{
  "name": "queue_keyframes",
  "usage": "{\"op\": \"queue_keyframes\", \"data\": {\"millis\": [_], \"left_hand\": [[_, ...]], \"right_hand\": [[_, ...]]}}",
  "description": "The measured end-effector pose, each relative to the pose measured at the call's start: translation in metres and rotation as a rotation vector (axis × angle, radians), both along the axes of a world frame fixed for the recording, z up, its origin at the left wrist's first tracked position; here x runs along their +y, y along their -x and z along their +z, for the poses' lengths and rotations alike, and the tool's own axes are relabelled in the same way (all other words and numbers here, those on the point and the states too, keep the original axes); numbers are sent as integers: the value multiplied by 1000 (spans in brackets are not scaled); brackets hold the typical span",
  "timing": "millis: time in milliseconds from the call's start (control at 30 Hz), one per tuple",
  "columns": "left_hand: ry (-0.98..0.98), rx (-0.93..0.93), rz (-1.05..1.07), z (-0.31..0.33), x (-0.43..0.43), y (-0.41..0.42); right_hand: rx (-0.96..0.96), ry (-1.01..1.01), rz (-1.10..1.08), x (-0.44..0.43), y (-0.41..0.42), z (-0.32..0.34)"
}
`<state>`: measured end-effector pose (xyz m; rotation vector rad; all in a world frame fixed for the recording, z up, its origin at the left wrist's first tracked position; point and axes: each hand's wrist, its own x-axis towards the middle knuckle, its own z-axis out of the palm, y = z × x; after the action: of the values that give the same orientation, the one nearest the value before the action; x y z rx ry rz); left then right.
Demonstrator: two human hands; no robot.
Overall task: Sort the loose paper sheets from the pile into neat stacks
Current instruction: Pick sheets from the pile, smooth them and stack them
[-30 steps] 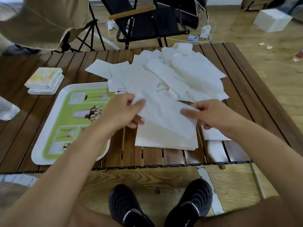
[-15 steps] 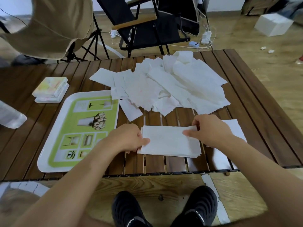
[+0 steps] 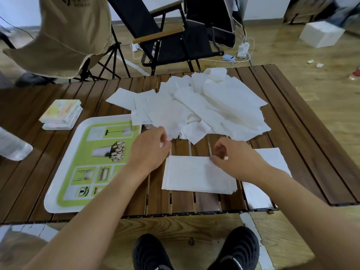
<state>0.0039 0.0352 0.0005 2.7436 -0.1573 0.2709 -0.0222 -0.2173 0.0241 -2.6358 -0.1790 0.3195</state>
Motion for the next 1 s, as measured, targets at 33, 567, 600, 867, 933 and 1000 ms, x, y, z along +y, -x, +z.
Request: {"op": "queue_keyframes", "data": {"millis": [33, 567, 600, 867, 933, 1000], "left_hand": [[257, 68, 13, 8, -6, 3], [1017, 748, -251, 33, -18, 28], [981, 724, -275, 33, -18, 29], [918, 584, -280, 30, -26, 31], [919, 567, -273, 30, -27, 31], [915, 569, -273, 31, -29, 30]], "right_hand": [[41, -100, 9, -1, -2, 1], [263, -571, -8, -8, -4, 5], [286, -583, -27, -10, -5, 3], [369, -570, -10, -7, 0, 4], [326, -510, 15, 0, 2, 5], [371, -568, 31, 5, 4, 8]]}}
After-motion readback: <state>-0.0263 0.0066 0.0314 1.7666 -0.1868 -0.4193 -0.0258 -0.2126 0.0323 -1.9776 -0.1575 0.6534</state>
